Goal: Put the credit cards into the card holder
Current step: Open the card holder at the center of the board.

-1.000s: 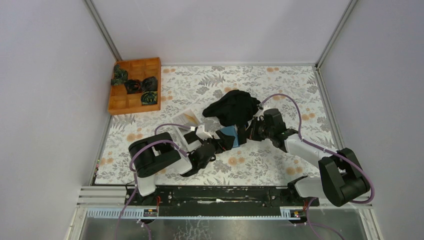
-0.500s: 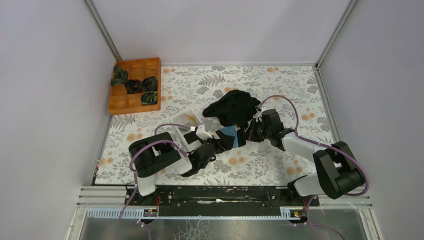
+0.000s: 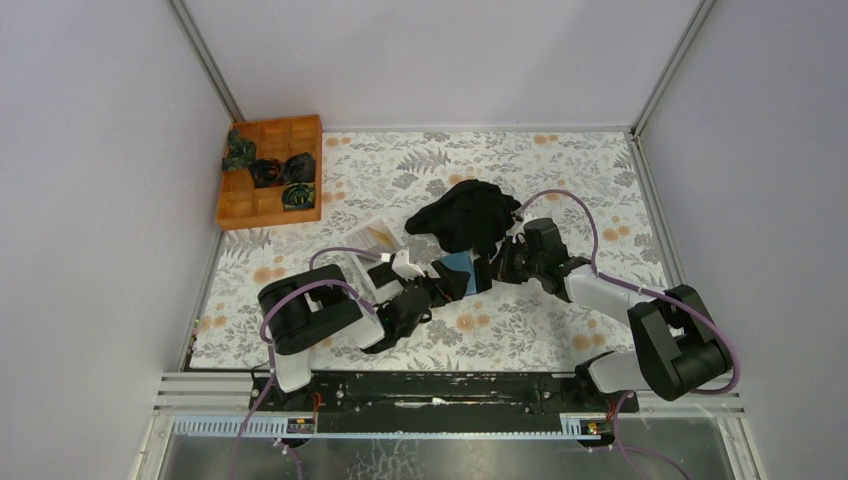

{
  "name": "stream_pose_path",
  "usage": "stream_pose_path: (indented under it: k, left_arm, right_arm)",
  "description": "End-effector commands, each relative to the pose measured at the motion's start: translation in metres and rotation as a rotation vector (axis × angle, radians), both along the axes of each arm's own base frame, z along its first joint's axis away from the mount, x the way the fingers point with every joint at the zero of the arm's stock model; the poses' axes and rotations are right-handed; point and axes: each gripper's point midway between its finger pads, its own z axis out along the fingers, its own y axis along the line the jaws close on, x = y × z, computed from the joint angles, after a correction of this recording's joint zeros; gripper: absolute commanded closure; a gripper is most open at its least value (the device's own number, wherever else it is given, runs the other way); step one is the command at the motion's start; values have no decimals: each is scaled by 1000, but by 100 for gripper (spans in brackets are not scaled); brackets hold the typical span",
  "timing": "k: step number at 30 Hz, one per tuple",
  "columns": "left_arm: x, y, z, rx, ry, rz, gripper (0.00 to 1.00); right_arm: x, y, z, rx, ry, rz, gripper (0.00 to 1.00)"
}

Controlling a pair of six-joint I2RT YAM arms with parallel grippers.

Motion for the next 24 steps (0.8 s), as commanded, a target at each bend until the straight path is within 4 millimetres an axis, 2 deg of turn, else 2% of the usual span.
stream_pose_path:
  k: [1, 20, 24]
  left_arm:
    - [2, -2, 1, -8, -16, 6, 1]
    - [2, -4, 1, -1, -16, -1, 1]
    - [3, -5, 2, -3, -17, -3, 1]
  right_arm:
    - [11, 11, 26, 51, -79, 32, 100]
    - [11, 12, 27, 47, -89, 41, 100]
    - [10, 13, 21, 46, -75, 47, 100]
